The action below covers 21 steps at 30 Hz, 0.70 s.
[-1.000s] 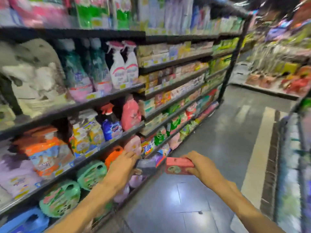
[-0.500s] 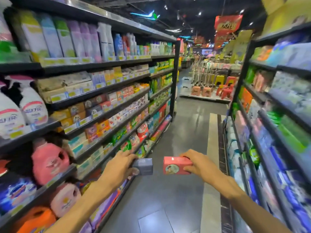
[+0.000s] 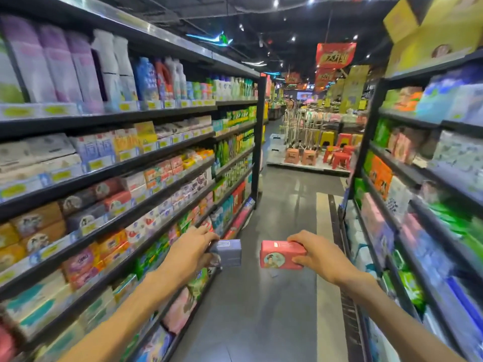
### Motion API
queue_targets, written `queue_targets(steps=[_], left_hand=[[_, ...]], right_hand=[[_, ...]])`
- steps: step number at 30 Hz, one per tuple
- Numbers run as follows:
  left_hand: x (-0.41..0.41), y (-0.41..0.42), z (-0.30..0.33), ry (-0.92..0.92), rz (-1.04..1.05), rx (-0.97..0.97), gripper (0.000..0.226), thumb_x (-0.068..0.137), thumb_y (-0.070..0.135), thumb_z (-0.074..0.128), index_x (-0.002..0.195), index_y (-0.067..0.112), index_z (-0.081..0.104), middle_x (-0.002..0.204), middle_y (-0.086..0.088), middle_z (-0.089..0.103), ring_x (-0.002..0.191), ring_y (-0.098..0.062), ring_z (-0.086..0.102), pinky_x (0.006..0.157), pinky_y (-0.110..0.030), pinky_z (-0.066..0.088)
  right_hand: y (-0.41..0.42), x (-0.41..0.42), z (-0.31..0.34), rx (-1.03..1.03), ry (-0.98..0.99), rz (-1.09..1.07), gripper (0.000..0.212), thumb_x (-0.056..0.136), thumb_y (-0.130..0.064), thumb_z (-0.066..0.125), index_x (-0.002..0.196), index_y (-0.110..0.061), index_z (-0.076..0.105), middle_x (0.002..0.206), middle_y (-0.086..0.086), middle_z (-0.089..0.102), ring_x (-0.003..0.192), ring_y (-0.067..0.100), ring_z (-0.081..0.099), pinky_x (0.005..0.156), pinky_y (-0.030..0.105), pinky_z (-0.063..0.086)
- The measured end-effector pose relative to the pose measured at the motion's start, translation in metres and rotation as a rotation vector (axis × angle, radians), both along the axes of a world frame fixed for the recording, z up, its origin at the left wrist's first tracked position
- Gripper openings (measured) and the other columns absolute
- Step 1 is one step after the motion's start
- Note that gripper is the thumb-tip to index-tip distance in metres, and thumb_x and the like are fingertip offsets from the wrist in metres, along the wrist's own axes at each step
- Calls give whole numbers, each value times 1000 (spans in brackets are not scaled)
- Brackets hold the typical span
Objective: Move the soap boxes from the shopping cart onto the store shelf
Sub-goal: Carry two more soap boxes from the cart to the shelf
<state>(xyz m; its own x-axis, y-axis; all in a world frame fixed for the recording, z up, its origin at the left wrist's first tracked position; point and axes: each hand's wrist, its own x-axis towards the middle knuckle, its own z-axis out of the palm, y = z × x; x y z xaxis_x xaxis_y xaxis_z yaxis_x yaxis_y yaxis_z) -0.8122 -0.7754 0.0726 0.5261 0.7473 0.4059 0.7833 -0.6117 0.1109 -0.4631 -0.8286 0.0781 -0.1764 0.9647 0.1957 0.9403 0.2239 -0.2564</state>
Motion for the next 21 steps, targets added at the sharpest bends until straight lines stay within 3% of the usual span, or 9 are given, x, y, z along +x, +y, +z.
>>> queue_targets(steps=[11, 21], left_hand=[[-35, 172, 11, -7, 248, -31, 45, 79, 23, 75, 121, 26, 59, 113, 7, 57, 104, -18, 49, 87, -37, 44], [-121, 197, 18, -36, 770, 42, 48, 80, 22, 75, 125, 23, 59, 113, 2, 59, 102, -24, 51, 87, -39, 45]], right_hand=[[245, -25, 23, 49, -1, 146, 48, 80, -33, 74, 125, -36, 56, 114, -17, 58, 103, 12, 60, 84, 38, 51], [434, -172, 33, 56, -53, 621, 48, 85, -33, 73, 129, -30, 56, 117, -9, 60, 105, 20, 62, 83, 40, 52]])
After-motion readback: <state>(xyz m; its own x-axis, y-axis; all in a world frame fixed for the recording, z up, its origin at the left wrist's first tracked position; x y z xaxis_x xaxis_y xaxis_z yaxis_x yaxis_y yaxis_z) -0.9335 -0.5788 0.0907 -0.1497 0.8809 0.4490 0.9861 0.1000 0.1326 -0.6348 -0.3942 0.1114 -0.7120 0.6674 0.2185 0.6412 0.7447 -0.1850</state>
